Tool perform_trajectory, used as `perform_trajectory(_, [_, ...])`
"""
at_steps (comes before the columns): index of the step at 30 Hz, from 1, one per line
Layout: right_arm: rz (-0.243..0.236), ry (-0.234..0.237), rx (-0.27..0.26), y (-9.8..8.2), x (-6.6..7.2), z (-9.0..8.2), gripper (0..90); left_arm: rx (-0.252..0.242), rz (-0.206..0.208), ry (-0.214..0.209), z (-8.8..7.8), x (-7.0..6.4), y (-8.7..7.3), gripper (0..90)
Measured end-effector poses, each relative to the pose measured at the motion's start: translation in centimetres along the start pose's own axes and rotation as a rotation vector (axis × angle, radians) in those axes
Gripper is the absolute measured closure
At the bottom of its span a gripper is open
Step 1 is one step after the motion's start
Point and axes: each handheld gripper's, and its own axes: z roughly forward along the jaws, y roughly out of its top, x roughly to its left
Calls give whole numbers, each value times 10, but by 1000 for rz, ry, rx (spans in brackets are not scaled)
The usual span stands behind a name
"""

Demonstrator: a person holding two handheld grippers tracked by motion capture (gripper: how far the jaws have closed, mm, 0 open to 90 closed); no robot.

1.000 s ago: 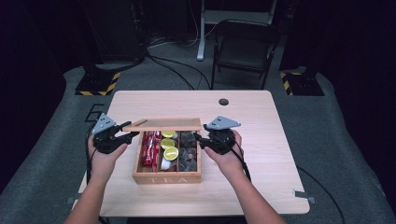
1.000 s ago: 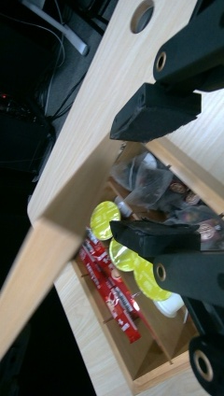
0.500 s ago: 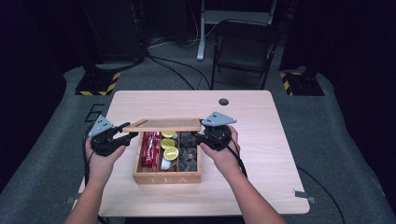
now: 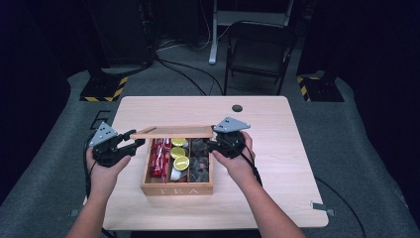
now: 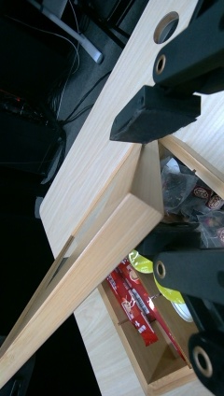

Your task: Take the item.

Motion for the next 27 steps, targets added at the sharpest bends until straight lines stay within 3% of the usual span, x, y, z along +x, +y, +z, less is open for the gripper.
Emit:
perform_trajectory(8, [-2, 10, -3, 2, -2, -2, 514, 40, 3, 5, 1, 0, 7, 536])
perform_trajectory(16, [13, 44, -7, -5, 0, -11, 532, 41, 5, -2, -1, -2, 0, 531])
perform_trajectory(27, [1, 47, 3, -11, 5, -14, 528, 60, 14, -18, -4, -3, -6, 526])
